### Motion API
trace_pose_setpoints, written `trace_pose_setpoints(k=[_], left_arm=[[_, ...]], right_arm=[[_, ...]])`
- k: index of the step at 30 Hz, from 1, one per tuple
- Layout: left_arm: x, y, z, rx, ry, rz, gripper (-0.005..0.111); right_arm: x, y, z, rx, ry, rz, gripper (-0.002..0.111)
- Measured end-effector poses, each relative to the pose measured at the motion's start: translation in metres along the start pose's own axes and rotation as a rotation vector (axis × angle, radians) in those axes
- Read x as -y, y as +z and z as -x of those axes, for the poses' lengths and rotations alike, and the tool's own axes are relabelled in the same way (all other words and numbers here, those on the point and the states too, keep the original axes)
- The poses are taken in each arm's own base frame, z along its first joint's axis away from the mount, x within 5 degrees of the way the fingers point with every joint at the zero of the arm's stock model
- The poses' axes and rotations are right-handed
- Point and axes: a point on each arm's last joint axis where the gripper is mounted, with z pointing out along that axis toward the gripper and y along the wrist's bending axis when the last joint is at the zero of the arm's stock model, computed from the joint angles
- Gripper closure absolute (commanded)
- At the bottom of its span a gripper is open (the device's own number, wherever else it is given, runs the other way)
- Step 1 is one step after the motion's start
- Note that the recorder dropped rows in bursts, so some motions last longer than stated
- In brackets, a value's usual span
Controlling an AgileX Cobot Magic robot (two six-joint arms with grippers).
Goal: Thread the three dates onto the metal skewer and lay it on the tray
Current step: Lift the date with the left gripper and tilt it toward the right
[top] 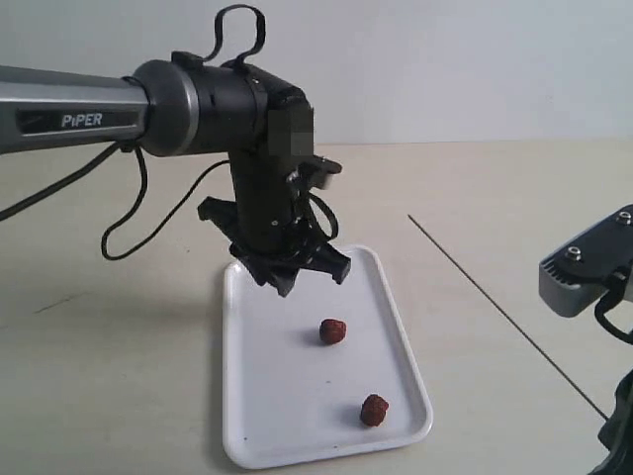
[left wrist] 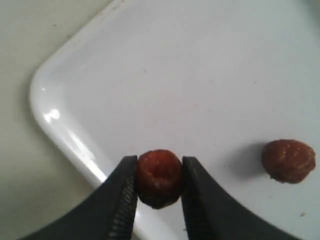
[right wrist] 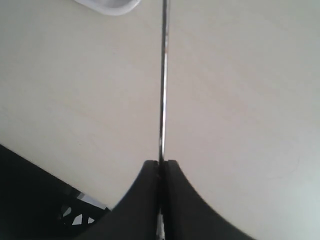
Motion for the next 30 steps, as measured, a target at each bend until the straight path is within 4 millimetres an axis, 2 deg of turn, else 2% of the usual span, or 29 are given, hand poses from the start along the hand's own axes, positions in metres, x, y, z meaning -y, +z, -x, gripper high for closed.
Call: trace_pose_setpoints(k=[1,6,10,16,22,30], left_arm=[[-0.001,-0.005,0.0,0.01,0.032,0.008,0.076],[-0.018,-0.049,-0.005,0.028,0.408,0.143,0.076],[-0.026,-0.06,-0.009,-0.012,0.538,0.219,0.076],[-0.026,-0.062,-0.009,-0.022,0.724,0.22,0.076],[-0.016,-0.061,-0.01,-0.008,0.993,0.114,0.076],[0.002,-0.061,-0.013,0.065,1.188,-0.077,0.076]], right_arm=[[0.0,0.0,-0.001,-0.008,0.001,-0.002,0.108],[-0.001,0.0,-0.002,-0.02,-0.002,0.009,0.108],[-0.001,0.0,-0.002,-0.024,-0.007,0.014,0.108],[-0.004,0.0,-0.003,-0.03,-0.035,0.047,0.108],[-0.009,-0.001,-0.004,-0.037,-0.065,0.105,0.108],[-0.013,-0.001,-0.006,-0.058,-0.113,0.142,0.108]])
